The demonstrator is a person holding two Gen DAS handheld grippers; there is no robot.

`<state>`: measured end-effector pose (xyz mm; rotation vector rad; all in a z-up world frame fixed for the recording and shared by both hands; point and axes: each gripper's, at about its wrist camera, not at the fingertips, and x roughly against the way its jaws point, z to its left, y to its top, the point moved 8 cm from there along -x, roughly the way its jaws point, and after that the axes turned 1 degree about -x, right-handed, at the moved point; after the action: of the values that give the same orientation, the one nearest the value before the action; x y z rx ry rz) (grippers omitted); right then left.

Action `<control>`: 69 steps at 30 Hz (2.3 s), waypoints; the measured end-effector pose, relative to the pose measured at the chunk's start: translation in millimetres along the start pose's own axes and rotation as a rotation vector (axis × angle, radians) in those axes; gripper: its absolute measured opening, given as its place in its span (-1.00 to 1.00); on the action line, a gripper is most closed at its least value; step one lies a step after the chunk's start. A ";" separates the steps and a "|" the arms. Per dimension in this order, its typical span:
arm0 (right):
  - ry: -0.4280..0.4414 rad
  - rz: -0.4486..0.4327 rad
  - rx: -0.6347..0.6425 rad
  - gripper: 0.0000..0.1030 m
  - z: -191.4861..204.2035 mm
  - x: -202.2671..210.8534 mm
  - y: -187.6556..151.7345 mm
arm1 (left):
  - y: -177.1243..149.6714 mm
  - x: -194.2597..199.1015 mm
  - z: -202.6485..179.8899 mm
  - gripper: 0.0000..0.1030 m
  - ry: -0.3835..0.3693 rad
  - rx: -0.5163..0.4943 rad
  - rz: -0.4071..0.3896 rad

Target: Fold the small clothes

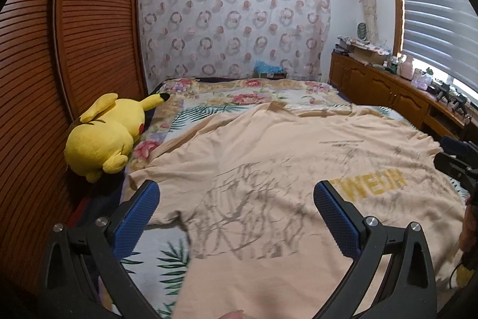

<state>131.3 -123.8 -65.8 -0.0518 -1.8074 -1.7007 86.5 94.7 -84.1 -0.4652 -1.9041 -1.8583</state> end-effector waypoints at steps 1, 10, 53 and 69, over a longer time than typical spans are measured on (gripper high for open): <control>0.006 0.005 0.003 1.00 0.9 -3.1 -0.8 | -2.1 -2.2 4.2 1.00 0.003 0.002 0.007; 0.051 0.058 0.052 1.00 14.3 -35.9 -0.7 | -10.2 -25.5 39.7 1.00 0.026 -0.013 0.068; 0.301 0.374 0.123 1.00 53.4 -173.3 6.9 | -9.9 -109.2 139.9 -1.00 -0.071 0.148 0.311; 0.225 0.318 0.027 1.00 -2.3 -148.9 22.4 | 76.1 -90.9 8.2 -1.00 -0.292 -0.039 0.211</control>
<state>259.9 -63.9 -116.4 -0.1240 -1.5620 -1.3992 203.0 111.7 -67.3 -0.9574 -1.9129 -1.7675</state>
